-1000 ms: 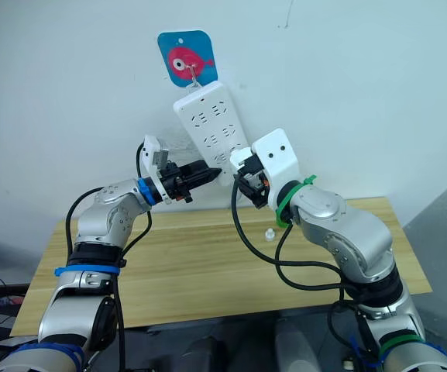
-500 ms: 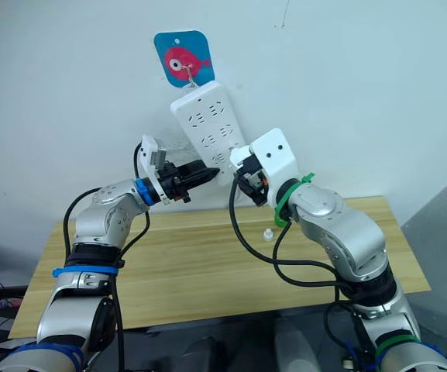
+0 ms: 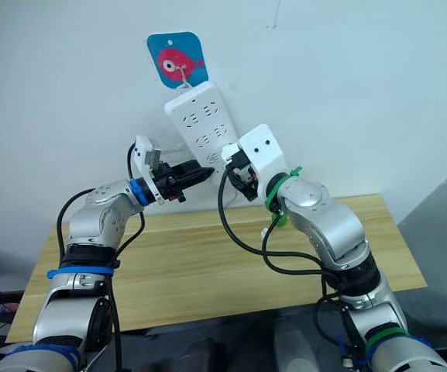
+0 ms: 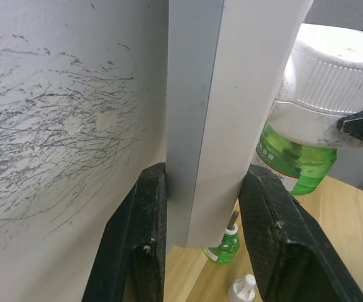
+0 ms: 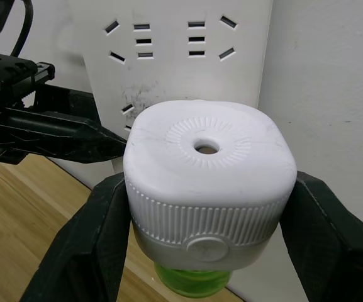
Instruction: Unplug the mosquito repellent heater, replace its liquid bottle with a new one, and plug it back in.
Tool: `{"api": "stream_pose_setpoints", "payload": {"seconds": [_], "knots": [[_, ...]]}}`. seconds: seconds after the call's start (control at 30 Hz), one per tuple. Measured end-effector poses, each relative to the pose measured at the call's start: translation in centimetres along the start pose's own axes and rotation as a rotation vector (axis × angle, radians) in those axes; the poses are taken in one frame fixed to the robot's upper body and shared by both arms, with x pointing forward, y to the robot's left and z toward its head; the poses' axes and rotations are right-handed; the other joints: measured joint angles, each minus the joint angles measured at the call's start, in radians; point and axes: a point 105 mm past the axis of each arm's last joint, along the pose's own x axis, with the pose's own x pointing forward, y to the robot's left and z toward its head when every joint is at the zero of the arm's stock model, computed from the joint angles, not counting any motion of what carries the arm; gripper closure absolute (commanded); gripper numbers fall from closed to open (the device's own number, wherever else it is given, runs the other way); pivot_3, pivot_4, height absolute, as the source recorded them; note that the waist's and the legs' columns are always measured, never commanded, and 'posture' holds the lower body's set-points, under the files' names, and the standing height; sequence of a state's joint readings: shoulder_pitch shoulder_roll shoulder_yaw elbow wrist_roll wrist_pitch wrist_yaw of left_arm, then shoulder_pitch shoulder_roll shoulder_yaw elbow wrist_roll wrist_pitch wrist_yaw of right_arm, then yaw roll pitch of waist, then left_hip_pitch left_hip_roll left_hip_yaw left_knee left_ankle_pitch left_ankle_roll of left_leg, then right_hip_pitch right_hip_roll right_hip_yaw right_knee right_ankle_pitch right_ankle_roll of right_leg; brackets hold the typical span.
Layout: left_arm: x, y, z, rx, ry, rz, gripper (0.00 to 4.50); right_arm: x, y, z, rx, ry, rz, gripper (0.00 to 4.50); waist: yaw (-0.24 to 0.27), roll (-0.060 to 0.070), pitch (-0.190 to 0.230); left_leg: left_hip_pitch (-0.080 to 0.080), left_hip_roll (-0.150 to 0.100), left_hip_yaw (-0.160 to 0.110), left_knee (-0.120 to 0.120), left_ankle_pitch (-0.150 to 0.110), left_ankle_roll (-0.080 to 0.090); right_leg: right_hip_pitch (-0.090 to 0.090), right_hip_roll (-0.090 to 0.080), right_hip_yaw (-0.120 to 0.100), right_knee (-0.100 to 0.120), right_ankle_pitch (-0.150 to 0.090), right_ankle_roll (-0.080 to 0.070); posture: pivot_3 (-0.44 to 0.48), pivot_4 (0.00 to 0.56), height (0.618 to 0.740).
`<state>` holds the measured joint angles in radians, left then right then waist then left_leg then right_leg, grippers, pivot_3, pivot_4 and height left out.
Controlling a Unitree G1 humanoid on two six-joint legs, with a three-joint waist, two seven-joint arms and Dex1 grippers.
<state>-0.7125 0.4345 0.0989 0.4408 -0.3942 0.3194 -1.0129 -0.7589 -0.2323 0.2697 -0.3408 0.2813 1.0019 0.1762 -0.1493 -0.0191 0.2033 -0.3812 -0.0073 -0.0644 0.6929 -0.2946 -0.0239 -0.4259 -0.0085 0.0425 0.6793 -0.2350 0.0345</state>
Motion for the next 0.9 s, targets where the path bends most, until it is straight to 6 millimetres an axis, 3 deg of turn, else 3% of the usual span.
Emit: {"api": "stream_pose_setpoints", "payload": {"seconds": [0.6, 0.63, 0.73, 0.9], "knots": [[-0.6, 0.6, -0.2, 0.016, 0.000, 0.041, 3.22, 1.4, 0.2, -0.1, 0.024, -0.012, 0.032, 1.48, -0.018, 0.000, -0.005, 0.001, 0.000, 0.000, 0.000, 0.000, -0.001, 0.001, 0.000, 0.000, 0.001, 0.001, -0.002, -0.189, 0.137, 0.740], [-0.6, 0.5, -0.3, 0.024, -0.002, 0.042, 3.22, 1.4, 0.1, -0.1, 0.023, -0.011, 0.032, 0.74, -0.017, 0.000, -0.005, 0.001, 0.000, -0.001, 0.000, 0.000, -0.001, 0.001, 0.000, 0.000, 0.001, 0.001, -0.002, -0.189, 0.137, 0.740], [0.2, 0.3, -0.2, 0.048, -0.024, 0.036, 3.22, 1.4, 0.1, -0.2, 0.015, -0.004, 0.026, 0.00, -0.011, -0.001, -0.005, -0.001, 0.000, -0.003, 0.000, 0.000, -0.001, 0.000, -0.001, -0.001, 0.000, 0.001, -0.002, -0.188, 0.138, 0.740], [0.6, 0.2, -0.1, 0.092, -0.032, 0.022, 3.22, -0.6, -0.9, -1.0, -0.044, 0.028, -0.005, 0.00, 0.002, -0.001, -0.005, -0.004, -0.002, -0.003, -0.001, 0.000, -0.001, -0.001, -0.005, -0.001, -0.004, 0.001, -0.001, -0.190, 0.139, 0.740]]}}
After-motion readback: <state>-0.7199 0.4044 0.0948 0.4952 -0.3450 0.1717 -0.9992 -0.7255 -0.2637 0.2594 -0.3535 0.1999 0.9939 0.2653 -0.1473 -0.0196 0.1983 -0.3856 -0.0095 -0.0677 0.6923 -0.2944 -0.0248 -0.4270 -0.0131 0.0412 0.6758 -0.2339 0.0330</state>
